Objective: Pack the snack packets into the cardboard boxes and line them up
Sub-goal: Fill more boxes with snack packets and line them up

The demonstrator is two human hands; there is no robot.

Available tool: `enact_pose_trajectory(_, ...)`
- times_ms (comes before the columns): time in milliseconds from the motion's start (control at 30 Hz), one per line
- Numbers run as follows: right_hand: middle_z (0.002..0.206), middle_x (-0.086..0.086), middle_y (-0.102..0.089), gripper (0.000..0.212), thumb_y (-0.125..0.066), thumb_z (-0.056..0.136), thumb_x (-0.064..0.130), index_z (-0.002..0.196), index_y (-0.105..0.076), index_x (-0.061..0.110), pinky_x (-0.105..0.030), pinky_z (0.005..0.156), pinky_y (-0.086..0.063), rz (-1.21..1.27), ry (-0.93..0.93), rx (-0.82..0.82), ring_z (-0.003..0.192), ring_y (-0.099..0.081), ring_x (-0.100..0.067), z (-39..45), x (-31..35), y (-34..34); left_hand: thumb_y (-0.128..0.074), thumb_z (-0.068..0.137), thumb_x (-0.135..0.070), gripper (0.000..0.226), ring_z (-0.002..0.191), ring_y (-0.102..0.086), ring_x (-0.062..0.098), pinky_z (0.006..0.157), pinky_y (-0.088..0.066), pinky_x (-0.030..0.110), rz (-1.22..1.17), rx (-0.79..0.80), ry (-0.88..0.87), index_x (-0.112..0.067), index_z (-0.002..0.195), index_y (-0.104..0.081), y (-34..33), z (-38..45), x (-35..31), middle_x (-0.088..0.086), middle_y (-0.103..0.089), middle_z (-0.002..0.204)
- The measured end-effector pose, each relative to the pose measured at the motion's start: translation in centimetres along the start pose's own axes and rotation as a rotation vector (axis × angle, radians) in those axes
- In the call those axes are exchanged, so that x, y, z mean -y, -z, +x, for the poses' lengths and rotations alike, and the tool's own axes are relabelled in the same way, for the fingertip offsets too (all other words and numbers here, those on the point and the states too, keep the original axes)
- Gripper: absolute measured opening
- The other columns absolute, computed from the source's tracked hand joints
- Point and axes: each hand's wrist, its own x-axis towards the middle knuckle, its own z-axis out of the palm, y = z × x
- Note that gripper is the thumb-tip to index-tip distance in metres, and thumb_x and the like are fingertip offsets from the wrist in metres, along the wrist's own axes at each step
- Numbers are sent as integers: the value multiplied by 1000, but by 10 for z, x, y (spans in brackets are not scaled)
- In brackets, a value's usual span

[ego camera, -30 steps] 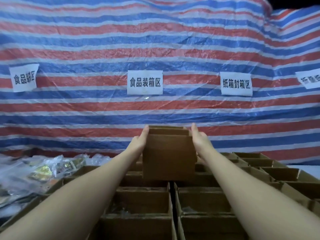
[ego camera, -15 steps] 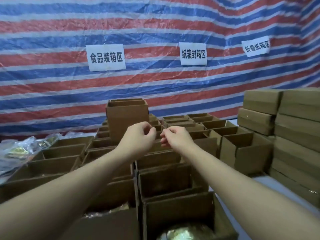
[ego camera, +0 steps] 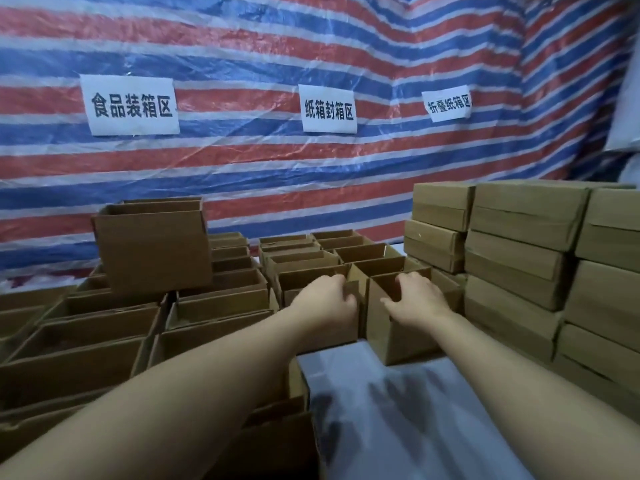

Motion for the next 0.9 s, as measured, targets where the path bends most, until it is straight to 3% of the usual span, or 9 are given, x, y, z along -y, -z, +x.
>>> enact_pose_trajectory(100,134,-2,-57,53,-64,91,53,133,-55,22,-49,117,-29,-134,29,119,131,-50,-25,17,-8,-16,-52,96,-31,35,113,-59,22,97,-50,35,10,111,8,-19,128,-57,-26,17,-3,3,-60,122)
enact_pose_trajectory(200,111,8,-65,9,-62,95,38,103,-56,36,-55,122,-12,-146,89,182,123,-57,-20,16,-11,-30,-48,98,-36,38,113,-58,22,98,-50,41,-42,173,48,-18,132,-54,-41,27,-1,5,-60,126)
enact_pose_trajectory(300,87,14,-59,19,-59,98,32,83,-49,39,-49,118,-26,-117,144,187,106,-62,-16,-4,-9,-23,-45,101,-43,47,118,-57,22,93,-47,32,-136,156,90,-16,139,-48,-43,23,-3,6,-57,133)
enact_pose_trajectory(433,80,16,-54,15,-60,97,34,87,-51,40,-40,104,-41,-96,232,200,81,-52,-7,-58,-3,9,-46,100,-40,43,112,-59,20,88,-49,30,-296,114,129,-17,137,-48,-38,-2,-25,5,-59,126)
enact_pose_trajectory(600,82,10,-67,13,-69,92,29,90,-63,39,-20,68,-54,1,169,305,75,-65,-1,-153,-1,46,-43,100,-42,40,103,-61,17,91,-54,34,-368,172,201,-16,129,-54,-38,-72,-69,6,-56,123)
enact_pose_trajectory(667,90,10,-71,14,-69,92,28,99,-67,39,-22,73,-55,7,181,344,83,-68,-1,-188,-1,62,-45,99,-41,41,102,-61,18,92,-55,36,-465,229,266,-14,129,-54,-36,-109,-86,7,-52,129)
enact_pose_trajectory(767,103,6,-71,18,-70,90,29,107,-68,35,-26,93,-51,-17,202,425,102,-65,-6,-242,3,89,-45,99,-38,39,98,-63,14,90,-56,32,-558,272,327,-13,126,-56,-29,-166,-105,7,-57,127)
enact_pose_trajectory(833,107,14,-68,26,-73,86,38,110,-66,45,-26,103,-45,-5,254,420,109,-60,0,-278,8,106,-43,100,-38,39,103,-58,12,90,-52,28,-593,237,359,-15,129,-56,-16,-206,-113,3,-48,136)
enact_pose_trajectory(900,108,21,-64,25,-71,89,41,108,-60,53,-22,109,-37,-28,298,410,119,-54,4,-311,26,119,-40,101,-38,39,116,-52,12,103,-45,33,-585,246,316,-16,126,-60,-8,-250,-110,0,-41,139)
